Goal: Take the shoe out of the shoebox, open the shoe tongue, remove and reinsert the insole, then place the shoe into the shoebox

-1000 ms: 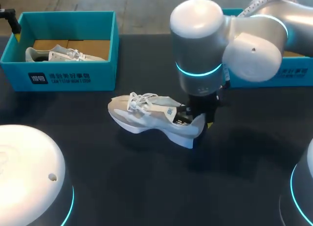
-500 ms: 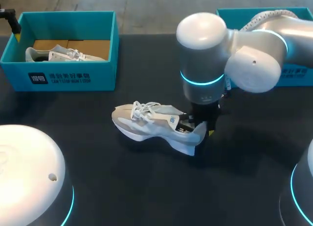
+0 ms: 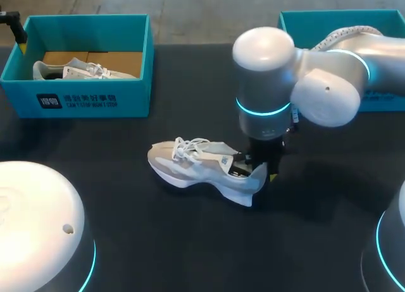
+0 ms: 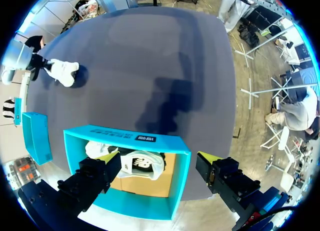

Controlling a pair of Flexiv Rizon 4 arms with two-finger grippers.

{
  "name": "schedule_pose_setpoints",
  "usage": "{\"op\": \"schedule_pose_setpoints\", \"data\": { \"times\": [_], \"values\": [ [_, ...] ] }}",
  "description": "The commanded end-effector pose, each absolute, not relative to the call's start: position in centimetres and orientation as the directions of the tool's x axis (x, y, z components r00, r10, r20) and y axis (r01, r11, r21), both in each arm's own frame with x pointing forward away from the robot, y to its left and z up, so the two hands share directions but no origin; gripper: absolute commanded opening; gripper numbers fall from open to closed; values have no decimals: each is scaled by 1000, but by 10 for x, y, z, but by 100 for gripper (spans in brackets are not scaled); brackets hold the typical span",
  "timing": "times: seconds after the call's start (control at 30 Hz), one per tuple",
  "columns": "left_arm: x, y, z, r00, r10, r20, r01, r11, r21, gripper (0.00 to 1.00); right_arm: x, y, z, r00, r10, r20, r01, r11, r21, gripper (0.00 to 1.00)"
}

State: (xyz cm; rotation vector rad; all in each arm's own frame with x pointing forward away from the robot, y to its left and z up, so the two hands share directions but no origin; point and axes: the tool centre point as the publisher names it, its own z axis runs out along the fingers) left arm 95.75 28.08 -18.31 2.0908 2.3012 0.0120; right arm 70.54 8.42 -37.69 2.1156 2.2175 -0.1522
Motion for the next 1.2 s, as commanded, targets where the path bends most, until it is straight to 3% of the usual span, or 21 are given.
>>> {"op": "schedule_pose_setpoints", "data": {
  "times": [0.03, 1.2],
  "values": [
    [956, 281, -183, -95, 995, -17, 995, 95, 30, 100, 710, 90, -381, -42, 991, -128, 999, 38, -31, 0],
    [956, 281, -183, -95, 995, -17, 995, 95, 30, 100, 706, 89, -391, 36, 991, -127, 998, -42, -44, 0]
  ]
}}
